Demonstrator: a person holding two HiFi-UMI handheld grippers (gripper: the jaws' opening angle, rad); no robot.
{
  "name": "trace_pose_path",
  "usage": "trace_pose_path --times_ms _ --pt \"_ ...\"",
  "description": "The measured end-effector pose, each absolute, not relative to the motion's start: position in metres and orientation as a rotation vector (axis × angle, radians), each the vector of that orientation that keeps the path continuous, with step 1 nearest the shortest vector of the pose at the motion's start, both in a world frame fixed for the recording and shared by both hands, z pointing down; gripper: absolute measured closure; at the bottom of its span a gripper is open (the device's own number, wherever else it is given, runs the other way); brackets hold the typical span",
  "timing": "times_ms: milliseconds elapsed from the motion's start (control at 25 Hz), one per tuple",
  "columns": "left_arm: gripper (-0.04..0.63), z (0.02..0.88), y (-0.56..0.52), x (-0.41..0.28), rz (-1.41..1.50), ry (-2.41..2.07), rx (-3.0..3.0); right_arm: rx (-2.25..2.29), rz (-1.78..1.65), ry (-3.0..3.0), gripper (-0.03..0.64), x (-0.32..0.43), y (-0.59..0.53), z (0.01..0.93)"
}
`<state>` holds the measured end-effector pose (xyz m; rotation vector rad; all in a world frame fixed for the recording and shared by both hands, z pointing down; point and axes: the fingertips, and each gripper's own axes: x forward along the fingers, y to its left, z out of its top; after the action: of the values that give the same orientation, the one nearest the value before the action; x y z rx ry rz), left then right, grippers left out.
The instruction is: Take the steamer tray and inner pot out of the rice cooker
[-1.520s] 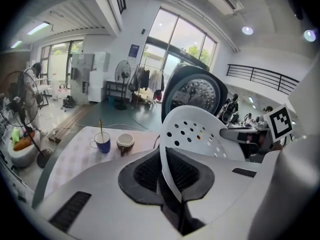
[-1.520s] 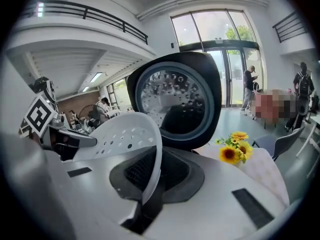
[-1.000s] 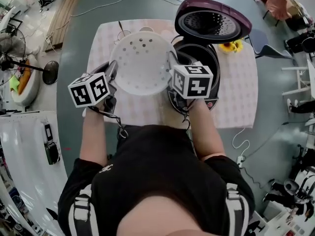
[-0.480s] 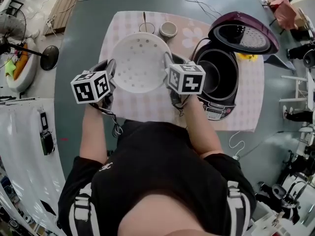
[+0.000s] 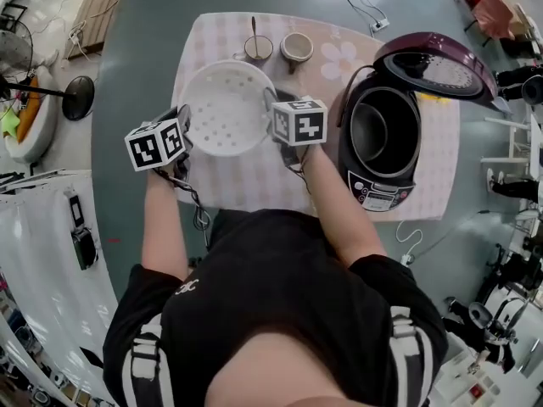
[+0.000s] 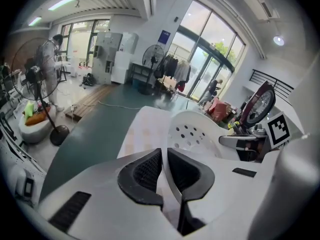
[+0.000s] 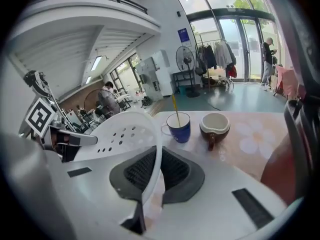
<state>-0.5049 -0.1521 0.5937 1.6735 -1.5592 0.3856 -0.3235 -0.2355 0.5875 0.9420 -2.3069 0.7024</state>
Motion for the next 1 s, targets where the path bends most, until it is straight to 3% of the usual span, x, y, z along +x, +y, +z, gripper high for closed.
trace_pose_path --times_ms 1000 --pt "0.566 0.706 -0.171 -0.547 0.479 -1.523 1.54 0.895 0.759 -2.196 0.594 -0.368 -0.257 0.703"
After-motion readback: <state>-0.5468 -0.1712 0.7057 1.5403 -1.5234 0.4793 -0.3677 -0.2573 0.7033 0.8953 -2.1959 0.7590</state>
